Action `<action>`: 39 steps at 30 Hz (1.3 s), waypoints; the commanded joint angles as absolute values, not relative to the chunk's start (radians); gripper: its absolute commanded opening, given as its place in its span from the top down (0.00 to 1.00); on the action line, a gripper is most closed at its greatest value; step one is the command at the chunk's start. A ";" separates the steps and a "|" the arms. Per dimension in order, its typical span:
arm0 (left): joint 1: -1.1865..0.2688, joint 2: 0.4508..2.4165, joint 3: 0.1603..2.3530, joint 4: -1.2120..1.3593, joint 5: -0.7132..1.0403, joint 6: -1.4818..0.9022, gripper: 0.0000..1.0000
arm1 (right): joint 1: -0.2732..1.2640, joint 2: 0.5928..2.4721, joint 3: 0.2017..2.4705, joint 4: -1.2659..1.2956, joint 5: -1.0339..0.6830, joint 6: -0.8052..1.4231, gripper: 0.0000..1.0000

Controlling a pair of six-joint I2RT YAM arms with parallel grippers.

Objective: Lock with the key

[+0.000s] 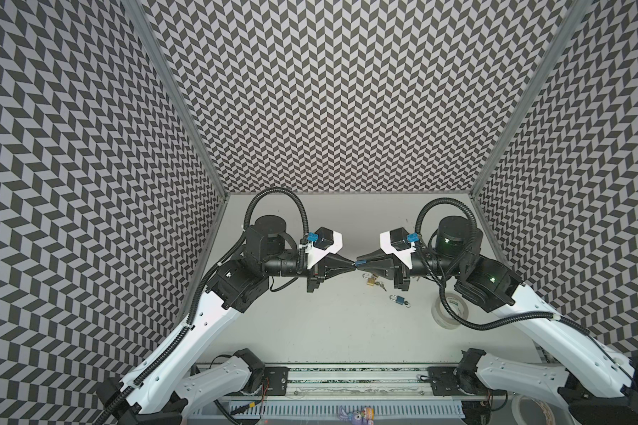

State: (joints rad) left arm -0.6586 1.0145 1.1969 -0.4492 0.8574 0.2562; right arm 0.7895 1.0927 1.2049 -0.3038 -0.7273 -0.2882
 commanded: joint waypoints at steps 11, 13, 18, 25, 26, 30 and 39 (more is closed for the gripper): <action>-0.752 1.001 1.218 -0.260 0.822 0.280 1.00 | 0.855 1.136 1.146 -0.301 -0.690 -0.276 1.00; -0.729 0.979 1.213 -0.268 0.819 0.282 1.00 | 0.846 1.100 1.149 -0.285 -0.695 -0.267 1.00; -0.717 0.980 1.217 -0.275 0.863 0.271 0.93 | 0.840 1.051 1.155 -0.207 -0.711 -0.207 1.00; -0.718 0.953 1.186 -0.228 0.870 0.251 0.55 | 0.832 0.981 1.126 -0.077 -0.705 -0.110 1.00; -0.717 0.950 1.183 -0.221 0.867 0.249 0.54 | 0.831 0.977 1.122 -0.063 -0.699 -0.097 1.00; -0.717 0.945 1.179 -0.208 0.876 0.240 0.53 | 0.824 0.957 1.084 0.035 -0.683 -0.022 1.00; -0.718 0.927 1.158 -0.213 0.858 0.248 0.49 | 0.796 0.916 1.042 0.188 -0.675 0.085 1.00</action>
